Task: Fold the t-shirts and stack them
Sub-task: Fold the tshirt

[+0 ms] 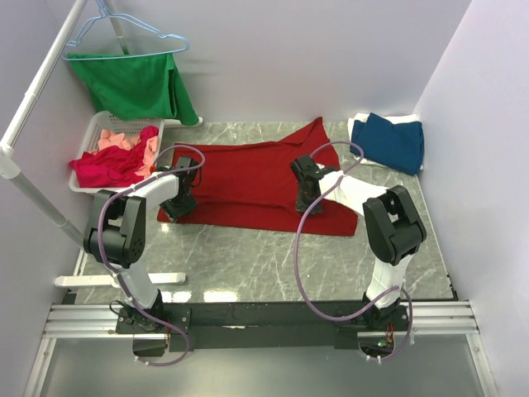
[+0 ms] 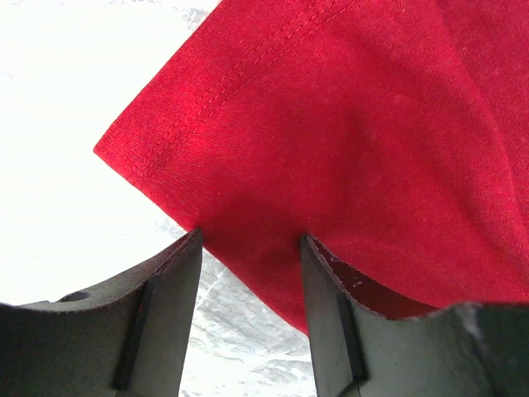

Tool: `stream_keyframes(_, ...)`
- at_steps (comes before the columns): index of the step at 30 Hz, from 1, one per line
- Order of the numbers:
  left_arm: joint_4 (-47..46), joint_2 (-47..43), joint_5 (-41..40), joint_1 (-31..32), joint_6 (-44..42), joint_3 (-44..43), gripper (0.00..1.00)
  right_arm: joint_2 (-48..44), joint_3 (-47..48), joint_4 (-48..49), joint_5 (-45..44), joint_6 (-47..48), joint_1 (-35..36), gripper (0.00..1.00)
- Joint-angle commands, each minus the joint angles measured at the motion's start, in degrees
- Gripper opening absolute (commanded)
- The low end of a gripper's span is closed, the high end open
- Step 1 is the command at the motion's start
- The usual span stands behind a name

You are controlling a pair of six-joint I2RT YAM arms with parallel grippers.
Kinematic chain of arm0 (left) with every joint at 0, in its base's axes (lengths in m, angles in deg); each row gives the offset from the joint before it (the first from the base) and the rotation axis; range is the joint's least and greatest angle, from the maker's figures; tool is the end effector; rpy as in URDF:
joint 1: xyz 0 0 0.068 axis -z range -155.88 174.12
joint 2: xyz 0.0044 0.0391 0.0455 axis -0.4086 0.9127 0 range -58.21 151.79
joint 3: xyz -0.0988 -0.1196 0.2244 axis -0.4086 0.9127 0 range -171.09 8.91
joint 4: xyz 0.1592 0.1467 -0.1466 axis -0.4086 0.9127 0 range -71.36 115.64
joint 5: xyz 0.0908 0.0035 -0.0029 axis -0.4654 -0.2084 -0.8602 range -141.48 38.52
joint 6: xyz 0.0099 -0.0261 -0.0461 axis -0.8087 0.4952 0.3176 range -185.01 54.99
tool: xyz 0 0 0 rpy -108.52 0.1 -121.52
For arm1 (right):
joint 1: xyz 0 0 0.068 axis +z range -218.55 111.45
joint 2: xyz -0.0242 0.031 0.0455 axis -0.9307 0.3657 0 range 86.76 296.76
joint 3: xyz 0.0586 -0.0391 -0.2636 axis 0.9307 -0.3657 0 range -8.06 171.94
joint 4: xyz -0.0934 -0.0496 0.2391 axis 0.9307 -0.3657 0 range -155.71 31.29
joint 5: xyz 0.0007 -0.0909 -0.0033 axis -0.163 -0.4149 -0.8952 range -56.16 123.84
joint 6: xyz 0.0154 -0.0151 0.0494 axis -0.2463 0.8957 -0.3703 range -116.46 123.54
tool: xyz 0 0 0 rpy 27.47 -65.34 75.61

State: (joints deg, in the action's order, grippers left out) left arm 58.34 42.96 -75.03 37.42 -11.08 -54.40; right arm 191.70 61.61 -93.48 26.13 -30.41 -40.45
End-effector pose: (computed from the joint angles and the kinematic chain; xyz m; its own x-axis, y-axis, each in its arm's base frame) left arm 0.3189 -0.0608 0.1654 -0.6623 -0.6049 -0.4421 -0.6933 0.7185 0.0557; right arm 0.3200 0.1653 0.1733 -0.9259 0.1330 -0.3536 0.1095 0.9903 0.0860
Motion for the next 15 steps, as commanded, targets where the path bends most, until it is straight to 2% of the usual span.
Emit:
stream_keyframes(1, 1.34, -0.62, -0.71, -0.38, 1.09, -0.24, 0.56, -0.97, 3.63, -1.54, -2.84, 0.64, 0.12, 0.00)
stream_keyframes(8, 1.43, -0.62, -0.53, -0.38, 1.26, -0.15, 0.55, -1.24, 6.79, -0.48, -2.40, 2.31, 0.12, 0.00)
stream_keyframes(15, 2.39, -1.32, -0.97, -0.38, 1.09, -0.15, 0.55, 4.82, 15.22, 0.48, -3.19, 3.72, -0.24, 0.00)
